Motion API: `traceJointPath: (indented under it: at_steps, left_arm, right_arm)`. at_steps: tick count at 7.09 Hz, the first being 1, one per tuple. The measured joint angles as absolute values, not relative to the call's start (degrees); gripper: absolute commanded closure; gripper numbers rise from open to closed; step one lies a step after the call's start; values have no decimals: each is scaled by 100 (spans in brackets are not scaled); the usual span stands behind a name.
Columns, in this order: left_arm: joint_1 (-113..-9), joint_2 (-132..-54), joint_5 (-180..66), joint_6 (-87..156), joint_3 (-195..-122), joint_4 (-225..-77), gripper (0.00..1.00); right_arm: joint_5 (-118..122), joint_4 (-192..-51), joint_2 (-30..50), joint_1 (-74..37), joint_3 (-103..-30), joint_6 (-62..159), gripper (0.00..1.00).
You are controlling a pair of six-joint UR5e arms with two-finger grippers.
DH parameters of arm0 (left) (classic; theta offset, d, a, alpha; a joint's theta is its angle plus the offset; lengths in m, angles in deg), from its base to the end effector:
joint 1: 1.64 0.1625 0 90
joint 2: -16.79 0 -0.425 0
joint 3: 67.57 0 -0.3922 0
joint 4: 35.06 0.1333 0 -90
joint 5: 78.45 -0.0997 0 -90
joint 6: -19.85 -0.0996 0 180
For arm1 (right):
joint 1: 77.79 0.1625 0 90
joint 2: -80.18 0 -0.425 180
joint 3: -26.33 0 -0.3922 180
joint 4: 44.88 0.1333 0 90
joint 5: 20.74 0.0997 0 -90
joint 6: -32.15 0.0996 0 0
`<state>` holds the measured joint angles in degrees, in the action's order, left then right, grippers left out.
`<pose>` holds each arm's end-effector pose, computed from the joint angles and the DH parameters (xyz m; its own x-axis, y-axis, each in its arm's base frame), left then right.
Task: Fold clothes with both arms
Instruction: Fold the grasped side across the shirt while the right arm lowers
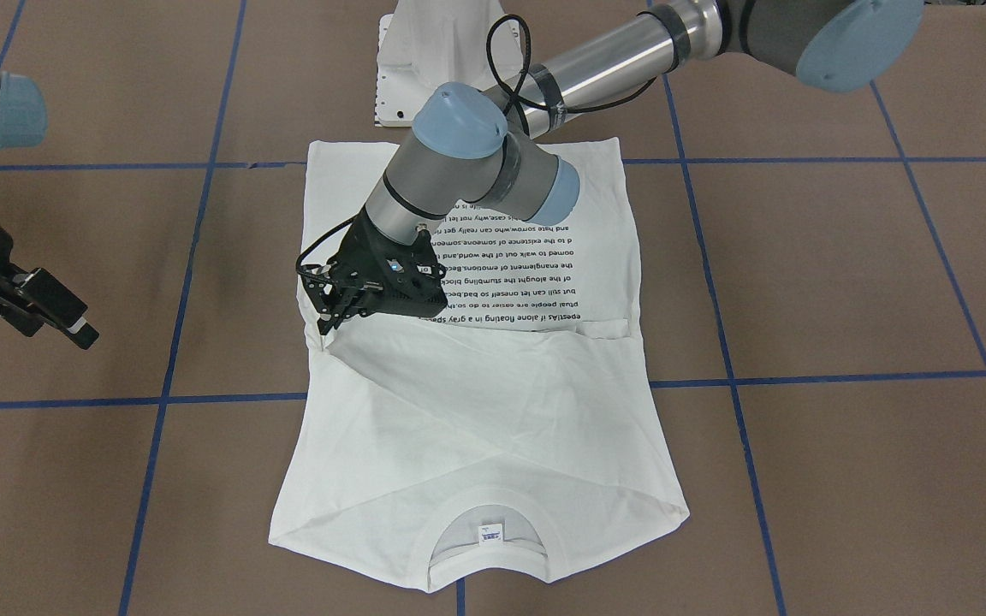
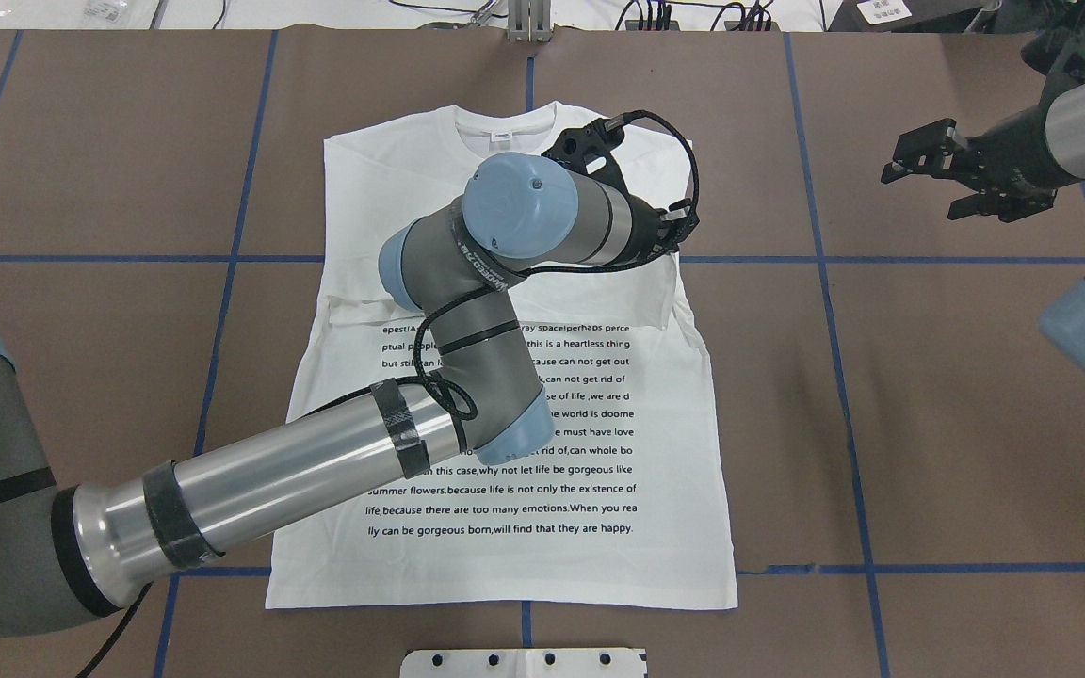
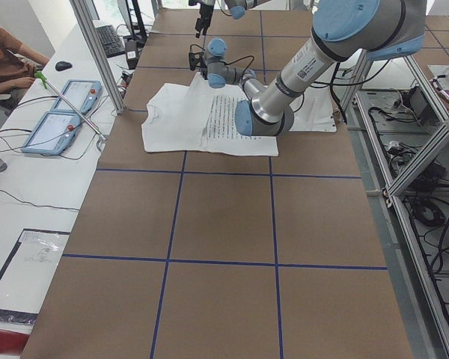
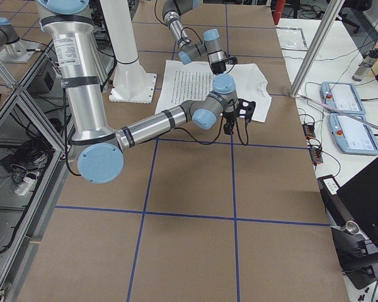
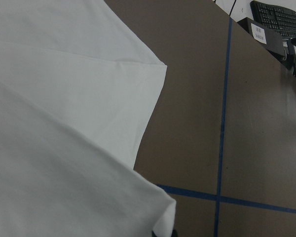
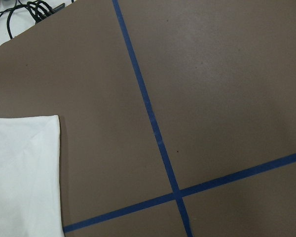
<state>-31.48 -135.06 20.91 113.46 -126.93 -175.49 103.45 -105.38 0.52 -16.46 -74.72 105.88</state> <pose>0.6547 -0.5105 0.0754 0.1037 -0.1311 -0.9859 0.3586 0.9295 -0.0859 -0.2048 -0.5357 0.4122 0.4352 0.3129 0.8442 -0.4111 0.9033 -0.1229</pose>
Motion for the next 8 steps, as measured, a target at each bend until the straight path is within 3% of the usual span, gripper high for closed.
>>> traceJointPath:
  at_steps: [1,2,3,6,8]
  left_arm:
    - [-3106,-13571,1947,11348,-12518,-17676,46]
    - [-3083,-13619,1833,11351,-12412,-17733,23]
    - [-3070,-13642,1785,11354,-12368,-17753,17]
    - [-3078,-13509,1816,11391,-12671,-17686,18]
    - [-3134,-12572,2070,11345,-13912,-17357,24]
  right_arm:
    - [10343,-10536,49,-1645,-7463,10588,1]
    - [10334,-10535,48,-1646,-7451,10588,0]
    - [10325,-10535,59,-1649,-7438,10603,0]
    - [10315,-10541,-39,-1812,-7744,10894,0]
    - [9758,-10553,-487,-2697,-8520,12016,1]
